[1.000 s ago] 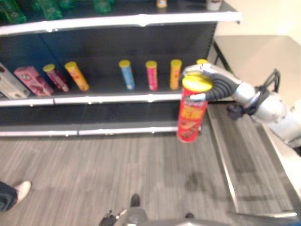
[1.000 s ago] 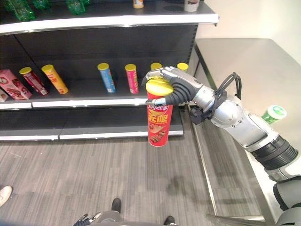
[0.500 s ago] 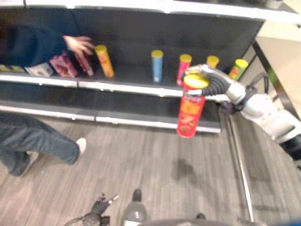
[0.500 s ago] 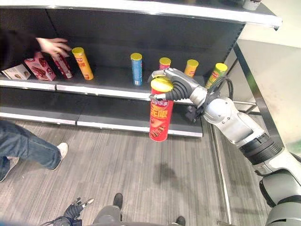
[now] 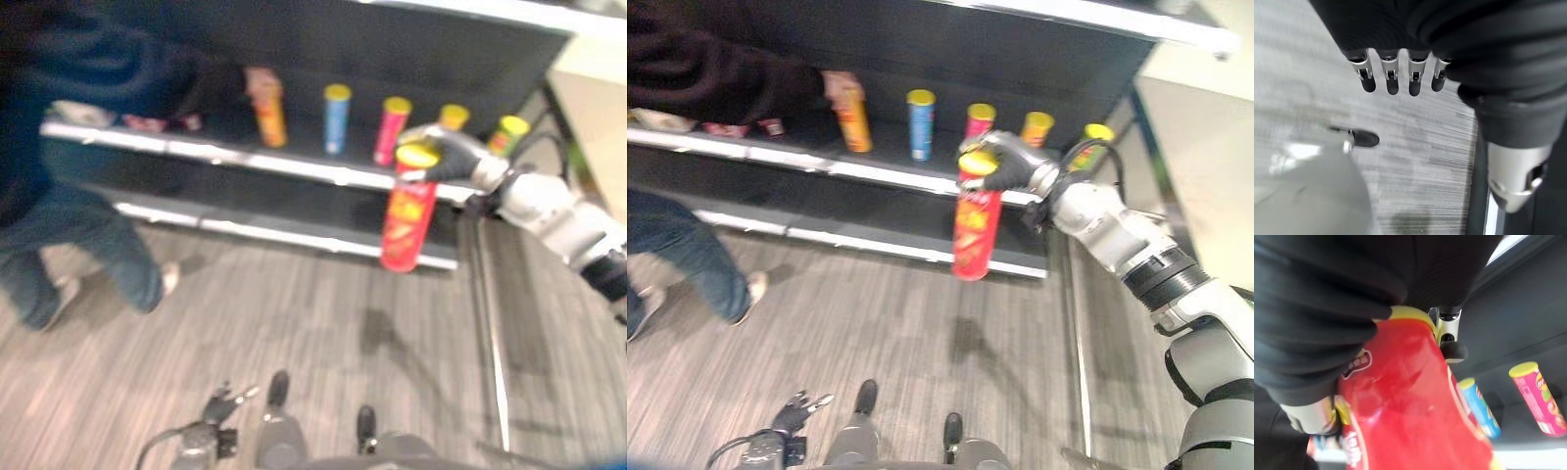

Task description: Put the goods on the table back onto the shelves and tidy them up.

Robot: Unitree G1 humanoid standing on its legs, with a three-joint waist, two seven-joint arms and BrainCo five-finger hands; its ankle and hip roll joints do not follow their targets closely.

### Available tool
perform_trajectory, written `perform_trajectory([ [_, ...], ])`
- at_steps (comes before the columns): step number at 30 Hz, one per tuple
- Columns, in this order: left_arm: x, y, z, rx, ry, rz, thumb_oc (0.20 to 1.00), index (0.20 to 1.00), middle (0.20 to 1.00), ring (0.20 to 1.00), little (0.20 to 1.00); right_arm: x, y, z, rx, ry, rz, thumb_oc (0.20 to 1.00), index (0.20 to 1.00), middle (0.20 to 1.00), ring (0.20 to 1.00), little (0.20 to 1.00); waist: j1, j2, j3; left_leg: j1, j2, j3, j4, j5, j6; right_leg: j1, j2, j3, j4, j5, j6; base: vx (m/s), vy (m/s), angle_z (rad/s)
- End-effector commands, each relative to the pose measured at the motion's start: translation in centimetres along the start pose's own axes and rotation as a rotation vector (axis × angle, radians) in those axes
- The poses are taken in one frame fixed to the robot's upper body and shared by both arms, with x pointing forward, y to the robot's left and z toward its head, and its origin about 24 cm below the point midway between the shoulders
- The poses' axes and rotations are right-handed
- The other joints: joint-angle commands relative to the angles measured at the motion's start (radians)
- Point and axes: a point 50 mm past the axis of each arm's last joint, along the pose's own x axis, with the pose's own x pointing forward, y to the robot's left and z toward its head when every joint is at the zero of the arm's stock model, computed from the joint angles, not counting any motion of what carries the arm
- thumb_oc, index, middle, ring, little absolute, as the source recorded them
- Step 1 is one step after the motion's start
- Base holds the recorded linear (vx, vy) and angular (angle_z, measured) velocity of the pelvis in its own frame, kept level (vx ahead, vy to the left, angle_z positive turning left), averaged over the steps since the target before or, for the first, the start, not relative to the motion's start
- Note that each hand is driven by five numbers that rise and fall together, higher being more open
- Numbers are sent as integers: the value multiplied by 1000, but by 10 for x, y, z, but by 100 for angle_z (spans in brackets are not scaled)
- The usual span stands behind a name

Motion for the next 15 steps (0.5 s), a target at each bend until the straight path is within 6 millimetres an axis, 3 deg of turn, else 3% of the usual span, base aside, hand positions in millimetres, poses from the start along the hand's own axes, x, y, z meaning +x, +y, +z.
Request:
perform_trajectory([
  [1, -5, 29, -8, 28, 28, 75, 1000, 1000, 1000, 1000, 1000, 14, -24, 33, 35, -142, -141, 200, 200, 200, 200, 200, 44, -88, -11, 140, -129, 68, 10, -82, 41, 40, -32, -6, -178, 201, 75, 139, -8, 8],
  [10, -5, 25, -10, 47, 33, 70, 1000, 1000, 1000, 1000, 1000, 13, -19, 29, 64, -130, -177, 200, 200, 200, 200, 200, 32, -71, -52, 225, -115, 94, -92, -71, 44, 67, -22, 8, -181, 171, 78, 81, 4, 1],
  [15, -5, 23, -10, 47, 32, 71, 1000, 1000, 1000, 1000, 1000, 8, -16, 25, 67, -112, -216, 200, 200, 200, 200, 200, 23, -69, -49, 230, -112, 108, -60, -87, 38, 80, -27, 6, -181, 163, 77, 29, -9, 0],
])
